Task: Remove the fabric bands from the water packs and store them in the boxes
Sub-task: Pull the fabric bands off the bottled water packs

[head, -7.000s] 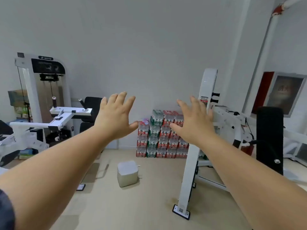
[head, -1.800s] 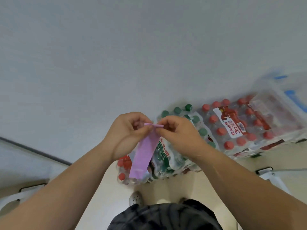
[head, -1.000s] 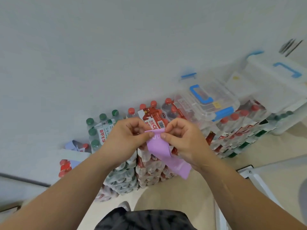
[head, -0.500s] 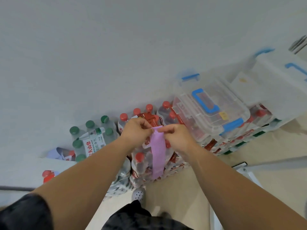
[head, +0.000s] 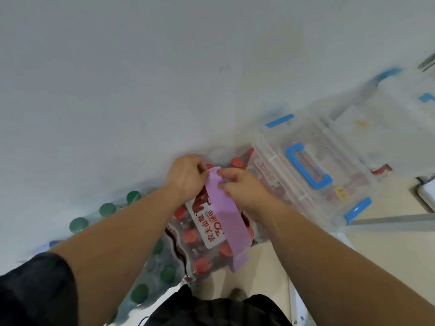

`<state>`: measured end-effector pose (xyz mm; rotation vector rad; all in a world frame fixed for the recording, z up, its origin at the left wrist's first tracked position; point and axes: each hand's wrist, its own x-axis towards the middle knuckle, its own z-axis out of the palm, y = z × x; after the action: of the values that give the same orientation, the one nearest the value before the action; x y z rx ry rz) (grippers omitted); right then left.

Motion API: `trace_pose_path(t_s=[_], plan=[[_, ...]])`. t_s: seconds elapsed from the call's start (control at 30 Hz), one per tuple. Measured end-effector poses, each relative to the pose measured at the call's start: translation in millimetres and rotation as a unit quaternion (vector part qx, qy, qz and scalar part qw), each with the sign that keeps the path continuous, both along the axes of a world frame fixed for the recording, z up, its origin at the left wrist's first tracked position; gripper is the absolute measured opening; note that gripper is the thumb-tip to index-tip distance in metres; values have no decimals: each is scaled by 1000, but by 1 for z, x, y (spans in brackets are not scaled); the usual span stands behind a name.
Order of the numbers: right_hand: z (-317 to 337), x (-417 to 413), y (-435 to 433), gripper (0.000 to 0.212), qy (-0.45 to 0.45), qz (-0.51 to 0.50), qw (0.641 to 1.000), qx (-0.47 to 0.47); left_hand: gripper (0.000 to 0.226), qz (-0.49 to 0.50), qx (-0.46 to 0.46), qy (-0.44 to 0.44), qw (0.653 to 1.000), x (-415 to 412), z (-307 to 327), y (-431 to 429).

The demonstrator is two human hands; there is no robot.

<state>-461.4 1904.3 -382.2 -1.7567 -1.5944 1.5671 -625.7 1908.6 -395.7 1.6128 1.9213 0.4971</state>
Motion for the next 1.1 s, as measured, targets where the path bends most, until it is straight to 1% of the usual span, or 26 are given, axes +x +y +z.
trace_pose_path(t_s=[0.03, 0.1, 0.17, 0.2, 0.27, 0.3, 0.37, 0.4, 0.47, 0.57, 0.67, 0.77, 0.83, 0.97, 1.1], plan=[[0, -2, 3, 43, -9, 14, 1000, 3, 9, -8, 4, 30, 1000, -1, -1, 3], [-2, -4, 5, 43, -22, 37, 999, 5, 8, -35, 4, 94, 995, -1, -5, 4], [-5, -3, 5, 38, -16, 40, 999, 16, 14, -47, 7, 122, 991, -1, -8, -1], [-6, -2, 4, 36, -19, 40, 998, 40, 17, -40, 11, 123, 992, -1, -9, -4], [-11, 2, 0, 33, -29, 41, 994, 95, 22, -7, 18, 117, 993, 1, -9, -12], [-13, 3, -2, 32, -23, 41, 993, 107, 23, 12, 21, 117, 993, 2, -7, -18], [-9, 4, -9, 34, -6, 51, 994, 93, 23, 54, 20, 114, 992, 2, -2, -34], [-7, 4, -12, 35, 0, 64, 994, 92, 24, 73, 19, 113, 991, 0, 1, -43], [-4, 0, -17, 34, 16, 97, 987, 123, 26, 105, 11, 115, 988, -4, 5, -66], [-2, -15, -22, 29, 33, 150, 976, 154, 22, 170, -10, 134, 976, -15, 12, -102], [3, -36, -33, 30, 33, 216, 959, 180, 22, 229, 4, 166, 959, -28, 20, -143], [10, -62, -49, 31, 42, 287, 940, 181, 22, 255, 9, 197, 947, -46, 28, -187], [16, -79, -60, 33, 33, 347, 920, 177, 22, 272, -2, 207, 940, -62, 29, -213], [17, -119, -86, 35, 3, 421, 888, 187, 20, 341, -5, 185, 922, -95, 23, -258], [10, -167, -125, 35, -9, 469, 860, 202, 19, 372, -38, 174, 911, -132, 2, -303]])
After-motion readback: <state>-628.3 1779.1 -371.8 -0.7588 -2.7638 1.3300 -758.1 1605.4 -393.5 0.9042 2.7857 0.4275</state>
